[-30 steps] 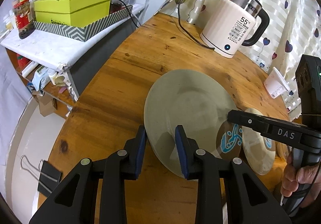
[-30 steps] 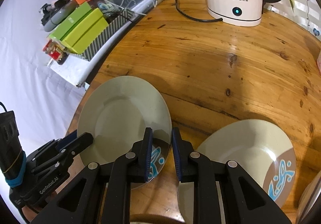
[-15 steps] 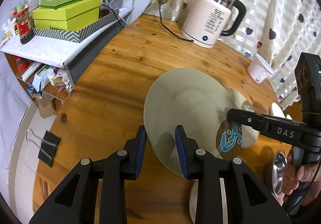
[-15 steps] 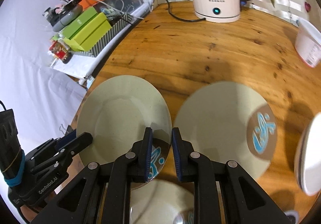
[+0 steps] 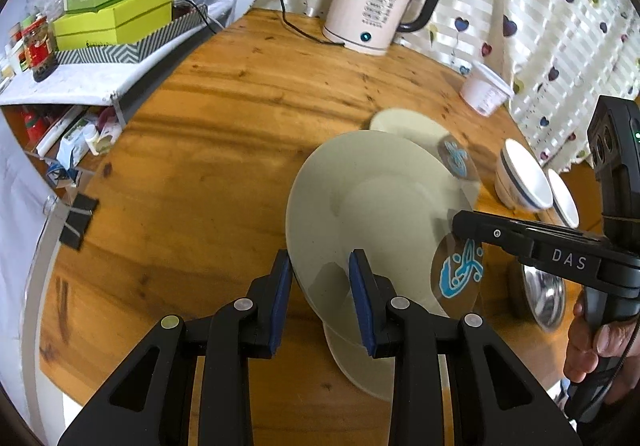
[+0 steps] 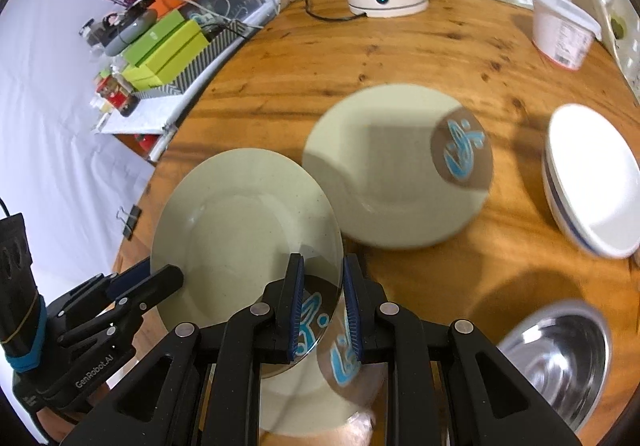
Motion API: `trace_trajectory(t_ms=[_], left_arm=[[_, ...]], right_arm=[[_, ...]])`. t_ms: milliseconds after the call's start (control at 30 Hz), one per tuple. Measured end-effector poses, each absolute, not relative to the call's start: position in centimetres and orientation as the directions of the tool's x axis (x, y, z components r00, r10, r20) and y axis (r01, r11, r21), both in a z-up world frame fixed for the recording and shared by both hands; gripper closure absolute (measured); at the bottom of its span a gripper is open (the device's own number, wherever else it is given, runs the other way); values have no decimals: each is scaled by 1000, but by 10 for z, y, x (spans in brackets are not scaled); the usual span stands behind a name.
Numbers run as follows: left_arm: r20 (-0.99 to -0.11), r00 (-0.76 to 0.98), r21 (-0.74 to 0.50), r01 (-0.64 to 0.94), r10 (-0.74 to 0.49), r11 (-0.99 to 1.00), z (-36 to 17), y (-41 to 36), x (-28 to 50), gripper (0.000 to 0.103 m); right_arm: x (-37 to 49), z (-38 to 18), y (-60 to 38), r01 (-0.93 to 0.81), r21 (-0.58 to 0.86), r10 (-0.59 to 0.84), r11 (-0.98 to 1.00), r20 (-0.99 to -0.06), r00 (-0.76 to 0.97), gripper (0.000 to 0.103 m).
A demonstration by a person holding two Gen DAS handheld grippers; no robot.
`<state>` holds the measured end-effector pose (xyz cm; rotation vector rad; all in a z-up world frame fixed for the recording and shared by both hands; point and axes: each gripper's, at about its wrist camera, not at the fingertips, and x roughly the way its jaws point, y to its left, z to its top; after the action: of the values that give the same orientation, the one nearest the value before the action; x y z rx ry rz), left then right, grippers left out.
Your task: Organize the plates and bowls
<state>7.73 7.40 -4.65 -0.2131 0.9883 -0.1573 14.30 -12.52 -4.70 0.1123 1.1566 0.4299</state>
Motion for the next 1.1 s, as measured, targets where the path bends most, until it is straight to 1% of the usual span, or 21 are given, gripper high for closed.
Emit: trace_trajectory(t_ms=[467,1100], left_arm=[[-831,503,-242,63,-240,968,-56,54,52,72],[-852,473,-217,76,-226,973,-67,40,49,72]], right_arm=[[112,-58,-144,-245,298,366,923,-876,314,83],[105,-66,-149,-243,254,323,936,-894,310,82]])
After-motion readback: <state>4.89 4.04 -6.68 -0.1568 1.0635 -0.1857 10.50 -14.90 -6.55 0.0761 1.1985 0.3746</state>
